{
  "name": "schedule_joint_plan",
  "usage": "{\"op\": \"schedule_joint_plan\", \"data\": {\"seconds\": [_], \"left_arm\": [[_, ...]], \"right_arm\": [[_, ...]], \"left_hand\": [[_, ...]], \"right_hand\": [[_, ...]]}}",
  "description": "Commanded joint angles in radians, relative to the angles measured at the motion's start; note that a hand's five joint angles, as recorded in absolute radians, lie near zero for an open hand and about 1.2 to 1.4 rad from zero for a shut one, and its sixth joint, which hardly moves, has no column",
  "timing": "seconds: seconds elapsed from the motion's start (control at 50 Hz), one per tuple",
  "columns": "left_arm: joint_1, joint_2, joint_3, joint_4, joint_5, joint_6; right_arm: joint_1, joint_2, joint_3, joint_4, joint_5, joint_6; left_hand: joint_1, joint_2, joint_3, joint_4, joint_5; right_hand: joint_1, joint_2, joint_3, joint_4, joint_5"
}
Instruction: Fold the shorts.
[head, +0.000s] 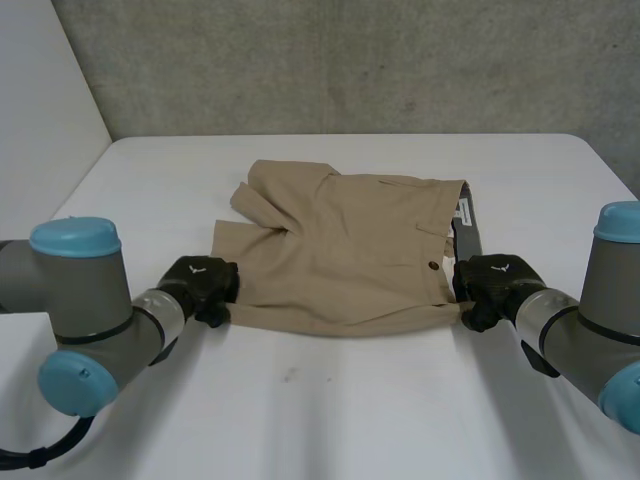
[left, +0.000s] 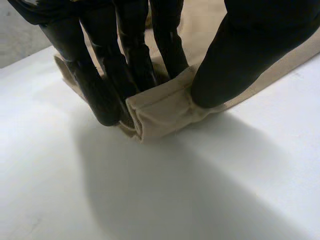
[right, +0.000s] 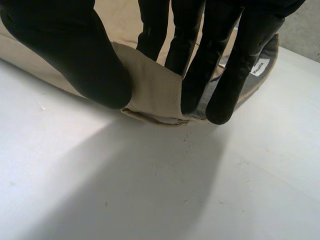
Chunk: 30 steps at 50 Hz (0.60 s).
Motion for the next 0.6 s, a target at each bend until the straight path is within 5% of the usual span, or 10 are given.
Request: {"op": "schedule_joint_plan", "data": {"seconds": [0.02,0.3,0.4,0.6], "left_arm": [[0.000,0.076,-0.045,0.008,-0.017,-0.002],[0.005,0.140,-0.110,0.005,-0.017,-0.001],[-0.003,0.191,-0.137,0.010,-0.014,-0.001],[-0.006,0.212,-0.146,0.023,-0.014,-0.002]], "right_arm": [[0.001,-0.001,0.000,0.000,0.004,-0.014],[0.004,-0.015,-0.008,0.031,-0.005,-0.087],[-0.005,-0.078,0.002,0.074,-0.007,-0.210],[-0.004,-0.165,0.060,0.064,-0.056,-0.428]], "left_hand": [[0.428,0.218,0.217,0.196,0.215],[0.478,0.267,0.267,0.246,0.264],[0.478,0.267,0.267,0.246,0.264],[0.478,0.267,0.267,0.246,0.264]], "right_hand": [[0.418,0.217,0.210,0.204,0.228],[0.416,0.215,0.208,0.202,0.226],[-0.279,-0.480,-0.487,-0.493,-0.469],[-0.344,-0.545,-0.553,-0.558,-0.534]]}}
